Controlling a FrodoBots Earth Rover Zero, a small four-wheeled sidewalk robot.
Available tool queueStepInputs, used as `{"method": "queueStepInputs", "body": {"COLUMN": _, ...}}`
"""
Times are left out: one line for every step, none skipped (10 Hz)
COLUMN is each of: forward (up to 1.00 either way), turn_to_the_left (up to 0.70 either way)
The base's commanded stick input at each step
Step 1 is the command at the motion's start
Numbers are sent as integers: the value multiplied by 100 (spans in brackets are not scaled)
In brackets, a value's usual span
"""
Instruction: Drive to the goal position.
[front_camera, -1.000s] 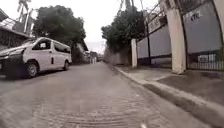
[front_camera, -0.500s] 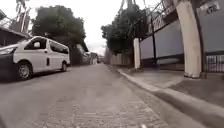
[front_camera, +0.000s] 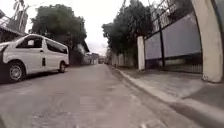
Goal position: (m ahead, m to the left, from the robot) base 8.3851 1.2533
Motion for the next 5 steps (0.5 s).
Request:
{"method": "queueStepInputs", "body": {"forward": 100, "turn_to_the_left": 0}}
{"method": "queueStepInputs", "body": {"forward": 100, "turn_to_the_left": 0}}
{"method": "queueStepInputs", "body": {"forward": 100, "turn_to_the_left": 0}}
{"method": "queueStepInputs", "body": {"forward": 100, "turn_to_the_left": 0}}
{"method": "queueStepInputs", "body": {"forward": 100, "turn_to_the_left": 0}}
